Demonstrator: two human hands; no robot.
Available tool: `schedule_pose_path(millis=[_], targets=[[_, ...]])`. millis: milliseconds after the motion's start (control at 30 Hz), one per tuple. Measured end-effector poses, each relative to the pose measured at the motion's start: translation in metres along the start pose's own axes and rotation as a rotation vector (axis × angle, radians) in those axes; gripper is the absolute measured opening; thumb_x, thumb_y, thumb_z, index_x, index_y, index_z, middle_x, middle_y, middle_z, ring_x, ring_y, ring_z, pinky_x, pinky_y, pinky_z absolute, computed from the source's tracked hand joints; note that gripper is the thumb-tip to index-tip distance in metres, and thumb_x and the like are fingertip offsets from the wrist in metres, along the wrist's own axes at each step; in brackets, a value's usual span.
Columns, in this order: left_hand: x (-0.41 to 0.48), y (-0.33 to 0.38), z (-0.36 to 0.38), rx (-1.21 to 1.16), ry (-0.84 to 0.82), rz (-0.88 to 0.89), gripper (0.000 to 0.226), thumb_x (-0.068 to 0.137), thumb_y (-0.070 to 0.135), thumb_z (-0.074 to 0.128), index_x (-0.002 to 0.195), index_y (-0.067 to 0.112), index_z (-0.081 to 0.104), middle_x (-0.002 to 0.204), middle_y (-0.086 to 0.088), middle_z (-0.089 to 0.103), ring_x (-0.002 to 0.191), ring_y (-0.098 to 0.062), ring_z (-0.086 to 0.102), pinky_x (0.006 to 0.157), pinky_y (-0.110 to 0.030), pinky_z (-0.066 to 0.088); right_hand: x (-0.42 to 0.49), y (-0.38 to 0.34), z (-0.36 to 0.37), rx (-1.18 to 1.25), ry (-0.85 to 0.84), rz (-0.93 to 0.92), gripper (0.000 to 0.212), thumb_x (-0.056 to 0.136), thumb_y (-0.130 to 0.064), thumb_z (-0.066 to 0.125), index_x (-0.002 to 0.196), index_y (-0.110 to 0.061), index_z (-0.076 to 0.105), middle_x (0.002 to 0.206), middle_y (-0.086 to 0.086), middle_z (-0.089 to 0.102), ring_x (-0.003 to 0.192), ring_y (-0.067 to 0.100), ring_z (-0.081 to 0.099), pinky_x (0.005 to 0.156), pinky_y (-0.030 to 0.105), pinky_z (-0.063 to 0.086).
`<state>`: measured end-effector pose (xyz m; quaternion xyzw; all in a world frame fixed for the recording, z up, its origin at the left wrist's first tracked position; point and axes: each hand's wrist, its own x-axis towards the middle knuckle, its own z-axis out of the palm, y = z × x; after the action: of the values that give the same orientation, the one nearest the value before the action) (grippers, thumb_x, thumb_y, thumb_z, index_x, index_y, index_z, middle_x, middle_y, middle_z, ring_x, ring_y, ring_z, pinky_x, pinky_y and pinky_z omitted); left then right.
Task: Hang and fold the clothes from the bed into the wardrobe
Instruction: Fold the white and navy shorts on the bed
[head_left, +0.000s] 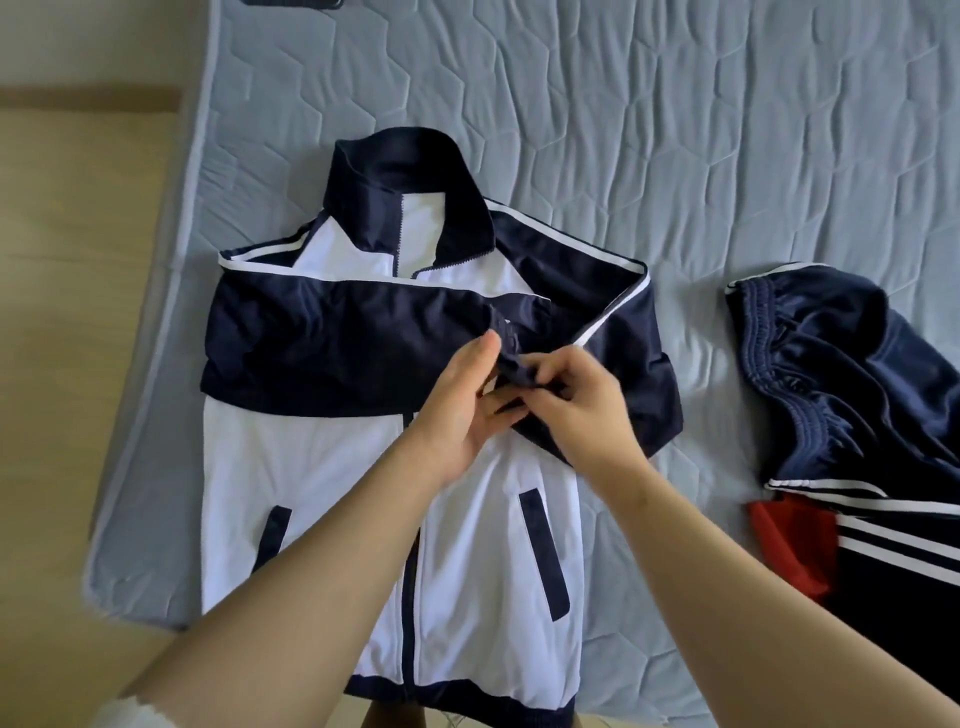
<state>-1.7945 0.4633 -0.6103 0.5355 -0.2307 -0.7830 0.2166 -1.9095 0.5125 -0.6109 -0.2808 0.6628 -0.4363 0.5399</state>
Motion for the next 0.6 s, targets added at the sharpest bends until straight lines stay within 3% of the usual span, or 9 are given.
schedule_pose_path(millis=[67, 133, 267, 333, 400, 467, 533, 600], targets=[[-0.005, 0.012, -0.01, 0.004, 0.109, -0.012, 0.036, 0.084, 0.034, 0.059, 0.11, 0.009, 0.057, 0.096, -0.01, 0.065, 0.083, -0.019, 0.064, 0.072, -0.031, 0.051, -0.005, -0.001, 0.019, -0.055, -0.168, 0.048, 0.031, 0.078, 0.006, 0.06, 0.067, -0.024, 0.058, 0.099, -0.005, 0.069, 0.101, 0.01, 0.063, 0.088, 0.025, 0.049], [-0.007, 0.018, -0.024, 0.103, 0.323, -0.009, 0.013, 0.089, 0.006, 0.055, 0.1, 0.012, 0.058, 0.092, -0.012, 0.063, 0.076, -0.02, 0.061, 0.067, -0.03, 0.05, -0.01, 0.001, 0.032, -0.048, -0.216, 0.098, 0.026, 0.081, -0.003, 0.06, 0.066, -0.024, 0.065, 0.087, -0.008, 0.07, 0.09, 0.005, 0.063, 0.082, 0.019, 0.049], [-0.013, 0.043, -0.056, -0.003, 0.372, 0.153, 0.025, 0.089, -0.006, 0.049, 0.092, 0.016, 0.061, 0.085, -0.004, 0.067, 0.077, -0.016, 0.064, 0.072, -0.033, 0.053, -0.019, 0.01, 0.044, -0.272, -0.225, 0.146, 0.019, 0.082, -0.012, 0.057, 0.068, -0.02, 0.065, 0.074, -0.002, 0.068, 0.058, 0.001, 0.052, 0.052, 0.008, 0.038], [-0.019, 0.059, -0.075, -0.006, 0.387, 0.26, 0.028, 0.088, -0.004, 0.052, 0.092, 0.021, 0.063, 0.084, 0.002, 0.069, 0.079, -0.012, 0.066, 0.072, -0.031, 0.055, -0.018, 0.015, 0.051, -0.465, -0.247, 0.187, 0.018, 0.084, -0.015, 0.053, 0.073, -0.024, 0.064, 0.078, -0.003, 0.068, 0.057, 0.005, 0.05, 0.049, 0.011, 0.036], [-0.026, 0.072, -0.098, 0.048, 0.444, 0.373, 0.029, 0.088, -0.003, 0.053, 0.095, 0.024, 0.062, 0.092, 0.003, 0.068, 0.086, -0.012, 0.064, 0.078, -0.032, 0.053, -0.013, 0.015, 0.06, -0.538, -0.249, 0.291, 0.021, 0.088, -0.018, 0.048, 0.099, -0.027, 0.064, 0.097, -0.004, 0.067, 0.069, 0.007, 0.054, 0.058, 0.016, 0.041], [-0.033, 0.081, -0.12, 0.098, 0.528, 0.444, 0.029, 0.088, -0.001, 0.055, 0.093, 0.027, 0.061, 0.094, 0.003, 0.066, 0.091, -0.014, 0.063, 0.085, -0.036, 0.051, -0.007, 0.019, 0.068, -0.623, -0.283, 0.338, 0.044, 0.092, -0.02, 0.046, 0.135, -0.029, 0.043, 0.128, -0.005, 0.055, 0.102, 0.015, 0.055, 0.08, 0.026, 0.046], [-0.035, 0.086, -0.142, 0.126, 0.6, 0.477, 0.027, 0.088, 0.001, 0.055, 0.089, 0.027, 0.06, 0.092, 0.003, 0.065, 0.092, -0.019, 0.061, 0.09, -0.043, 0.049, 0.0, 0.021, 0.077, -0.769, -0.325, 0.293, 0.062, 0.093, -0.023, 0.046, 0.147, -0.032, 0.017, 0.152, -0.007, 0.027, 0.131, 0.024, 0.033, 0.1, 0.034, 0.035], [-0.034, 0.091, -0.165, 0.144, 0.651, 0.475, 0.025, 0.088, 0.002, 0.055, 0.088, 0.027, 0.059, 0.091, 0.004, 0.064, 0.093, -0.021, 0.06, 0.091, -0.046, 0.048, 0.008, 0.021, 0.089, -0.813, -0.311, 0.297, 0.066, 0.094, -0.026, 0.046, 0.148, -0.034, 0.009, 0.157, -0.009, 0.007, 0.138, 0.027, 0.019, 0.106, 0.038, 0.028]])
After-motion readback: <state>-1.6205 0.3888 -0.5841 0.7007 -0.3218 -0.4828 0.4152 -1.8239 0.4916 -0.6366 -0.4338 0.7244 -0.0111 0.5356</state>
